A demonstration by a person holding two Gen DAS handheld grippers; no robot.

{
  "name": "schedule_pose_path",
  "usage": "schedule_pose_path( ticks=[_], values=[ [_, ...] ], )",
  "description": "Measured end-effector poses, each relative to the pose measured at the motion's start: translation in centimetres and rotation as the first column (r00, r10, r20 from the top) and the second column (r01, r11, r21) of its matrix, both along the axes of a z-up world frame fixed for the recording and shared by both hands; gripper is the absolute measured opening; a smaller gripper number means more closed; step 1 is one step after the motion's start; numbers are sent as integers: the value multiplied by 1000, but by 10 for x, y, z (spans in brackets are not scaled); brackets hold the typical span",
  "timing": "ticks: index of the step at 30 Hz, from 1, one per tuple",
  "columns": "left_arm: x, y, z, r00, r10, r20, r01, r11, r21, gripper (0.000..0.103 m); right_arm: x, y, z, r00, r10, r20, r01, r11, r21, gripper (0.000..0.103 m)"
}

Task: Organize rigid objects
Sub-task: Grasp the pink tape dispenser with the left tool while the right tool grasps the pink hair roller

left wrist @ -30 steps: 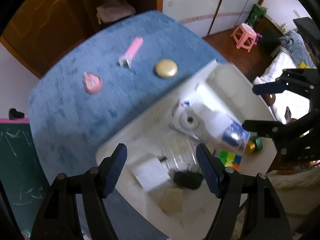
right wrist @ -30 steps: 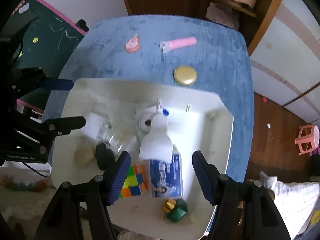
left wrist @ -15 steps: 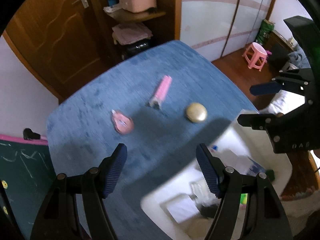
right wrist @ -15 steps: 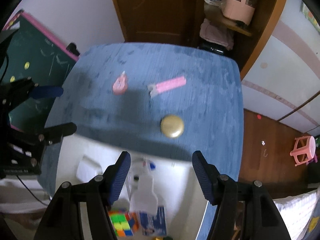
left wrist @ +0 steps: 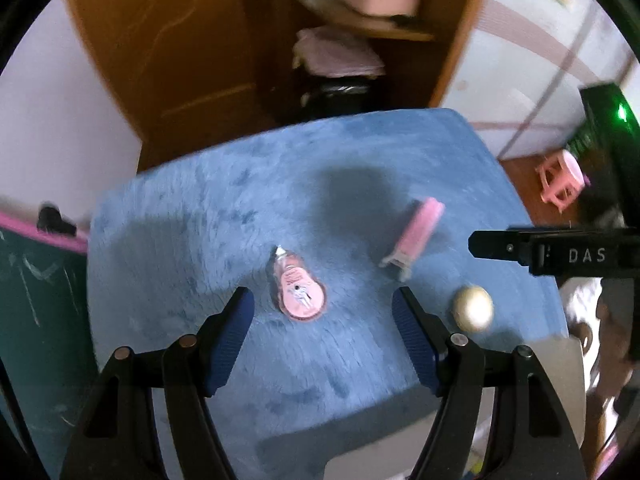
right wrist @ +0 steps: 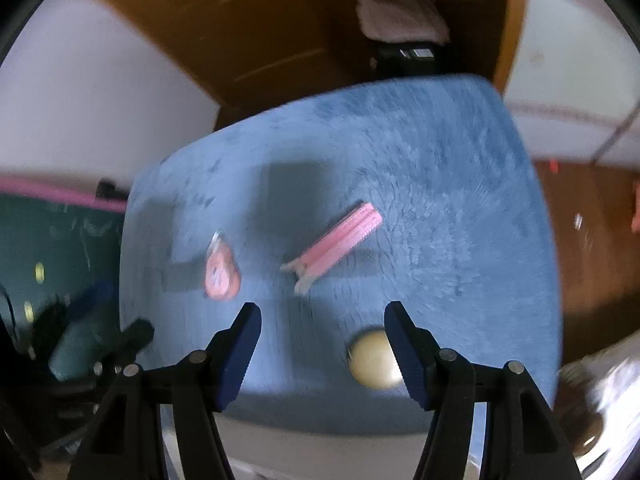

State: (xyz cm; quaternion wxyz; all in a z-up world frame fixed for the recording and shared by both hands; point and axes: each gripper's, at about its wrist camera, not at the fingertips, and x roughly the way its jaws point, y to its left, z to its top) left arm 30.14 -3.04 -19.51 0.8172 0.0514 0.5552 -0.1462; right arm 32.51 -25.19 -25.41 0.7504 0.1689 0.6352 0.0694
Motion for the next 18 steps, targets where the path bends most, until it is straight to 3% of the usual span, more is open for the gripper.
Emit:
schedule_pose_path(
  ticks=[7,15,18],
  values=[
    [27,5,-46,988,135,-75,-134,991,11,75,40,5,-54,987,-109,-121,114,993,33,65],
    [38,5,-77,972,197,-125,-196,980,24,75,52,34,-81,979,-115,-166,99,990,-102,65],
    [40,5,-85,968,205,-142,-202,979,35,75,52,45,-89,979,-107,-172,82,986,-144,60]
  ],
)
